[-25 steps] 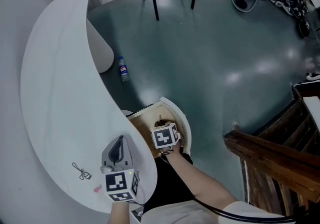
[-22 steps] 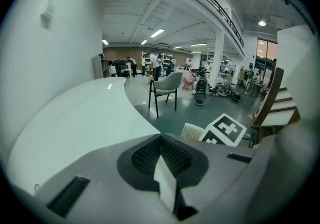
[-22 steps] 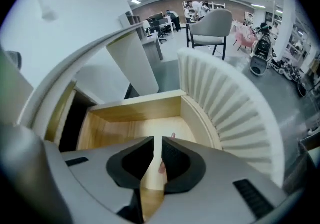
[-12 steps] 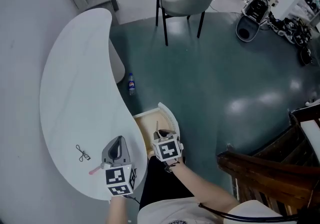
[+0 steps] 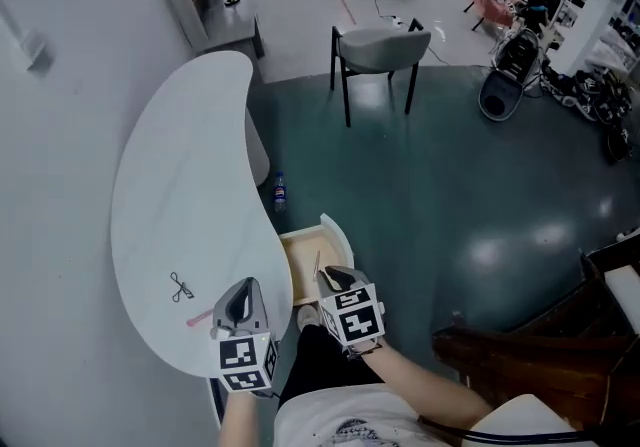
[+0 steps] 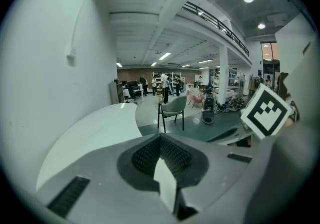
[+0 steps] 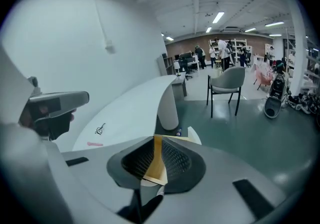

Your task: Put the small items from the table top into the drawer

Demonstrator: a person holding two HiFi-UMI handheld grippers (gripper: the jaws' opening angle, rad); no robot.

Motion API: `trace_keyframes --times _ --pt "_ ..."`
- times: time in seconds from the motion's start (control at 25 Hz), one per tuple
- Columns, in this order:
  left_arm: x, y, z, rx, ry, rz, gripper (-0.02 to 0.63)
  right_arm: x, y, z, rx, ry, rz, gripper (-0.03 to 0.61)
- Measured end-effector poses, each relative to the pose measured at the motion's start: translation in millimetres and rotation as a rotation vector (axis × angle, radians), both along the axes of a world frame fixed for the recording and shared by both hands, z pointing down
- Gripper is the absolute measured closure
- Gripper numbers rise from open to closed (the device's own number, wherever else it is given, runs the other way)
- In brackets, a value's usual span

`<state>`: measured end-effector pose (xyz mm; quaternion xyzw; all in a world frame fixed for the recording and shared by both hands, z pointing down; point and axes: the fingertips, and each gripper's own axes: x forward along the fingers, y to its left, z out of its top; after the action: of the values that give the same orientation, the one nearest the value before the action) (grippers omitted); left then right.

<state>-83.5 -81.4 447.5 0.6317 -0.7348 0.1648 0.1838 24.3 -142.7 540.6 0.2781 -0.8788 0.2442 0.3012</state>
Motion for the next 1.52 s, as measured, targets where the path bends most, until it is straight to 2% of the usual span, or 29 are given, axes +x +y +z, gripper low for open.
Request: trace_keyframes --times 0.36,0.56,0.96,1.52 --pt "26 30 -30 0.029 -0.032 0.003 0.594 12 29 -99 0.173 -0.157 -0.053 0.525" --pt "22 39 -53 0.069 -0.055 0.003 0.594 7 41 -132 0.215 -0.215 -0.085 0.545" --pt "-20 95 -91 0.130 -0.073 0.003 0.594 -35 87 -176 0.274 -0.276 -0.081 0.557" --pt "-109 216 -116 0.198 -0.075 -0.035 0.594 -129 205 -205 0.355 -0.288 -0.123 0.557"
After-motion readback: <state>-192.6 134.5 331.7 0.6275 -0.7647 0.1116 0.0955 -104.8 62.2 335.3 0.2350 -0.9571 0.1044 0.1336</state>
